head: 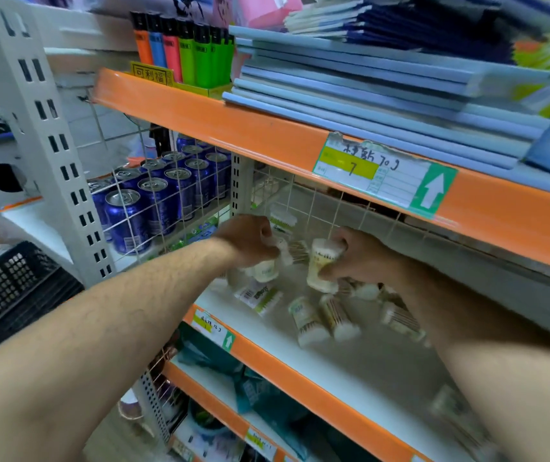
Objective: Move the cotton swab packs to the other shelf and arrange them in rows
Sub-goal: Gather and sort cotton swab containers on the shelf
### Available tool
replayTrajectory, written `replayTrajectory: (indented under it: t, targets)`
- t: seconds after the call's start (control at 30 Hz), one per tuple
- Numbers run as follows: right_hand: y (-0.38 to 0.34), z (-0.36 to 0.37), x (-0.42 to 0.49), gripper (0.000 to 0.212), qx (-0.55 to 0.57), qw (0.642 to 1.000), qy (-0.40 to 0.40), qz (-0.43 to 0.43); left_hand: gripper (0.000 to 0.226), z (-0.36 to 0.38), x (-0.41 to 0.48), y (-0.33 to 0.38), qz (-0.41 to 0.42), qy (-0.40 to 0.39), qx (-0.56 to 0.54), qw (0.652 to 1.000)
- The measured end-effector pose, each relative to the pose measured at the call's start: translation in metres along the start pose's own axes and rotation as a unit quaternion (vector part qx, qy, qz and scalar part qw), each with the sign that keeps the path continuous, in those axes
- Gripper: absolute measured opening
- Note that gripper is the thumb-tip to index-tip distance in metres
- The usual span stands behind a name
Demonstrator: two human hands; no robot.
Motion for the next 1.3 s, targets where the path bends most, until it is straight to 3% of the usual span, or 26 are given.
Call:
replayTrajectory:
  t: [0.17, 0.43, 0.6, 0.7, 0.83, 0.97, 1.13, 1.23, 1.3]
  targets:
    - [0.0, -0.015, -0.012, 0.067, 0.038, 0.999, 0.005, 0.014, 0.033, -0.019, -0.008, 0.013, 0.003, -0.007, 0.008, 1.0]
    - [0.0, -0.019, -0.019, 0.056, 0.079, 0.997, 0.01, 0.012, 0.045, -0.028, -0.01, 0.039, 0.026, -0.016, 0.039, 0.999]
    - [-0.001, -0.024, -0.024, 0.058, 0.003, 1.0, 0.026, -0.013, 0.054, -0.021, -0.003, 0.051, 0.038, -0.025, 0.034, 0.998]
    - [-0.002, -0.027, -0.037, 0.058, -0.031, 0.998, 0.048, -0.012, 0.048, -0.019, 0.001, 0.06, 0.053, -0.013, 0.036, 0.998]
    - [-0.007, -0.031, -0.066, 0.063, -0.095, 0.992, 0.078, 0.008, 0.047, -0.017, 0.001, 0.086, 0.118, 0.005, 0.09, 0.989]
    - [-0.007, -0.034, -0.106, 0.06, -0.087, 0.987, 0.128, 0.05, 0.046, -0.011, 0.001, 0.111, 0.192, -0.006, 0.097, 0.977]
    - [0.003, -0.034, -0.176, 0.06, -0.095, 0.967, 0.169, 0.164, 0.053, 0.007, -0.026, 0.169, 0.286, -0.013, 0.125, 0.95]
    - [0.013, -0.035, -0.23, 0.042, -0.154, 0.94, 0.169, 0.253, 0.04, 0.02, -0.055, 0.217, 0.355, -0.017, 0.139, 0.924]
    - [0.023, -0.038, -0.269, 0.043, -0.18, 0.921, 0.195, 0.287, 0.035, 0.028, -0.077, 0.253, 0.399, -0.025, 0.137, 0.906]
Point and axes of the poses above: each hand's wrist, its own x-axis towards the middle knuckle, its own z-axis out of the palm, y = z × x, the point moved 3 cm from there along x, towards the middle knuckle, and after that the axes turned 13 degrees about x, right-handed, at the moved point
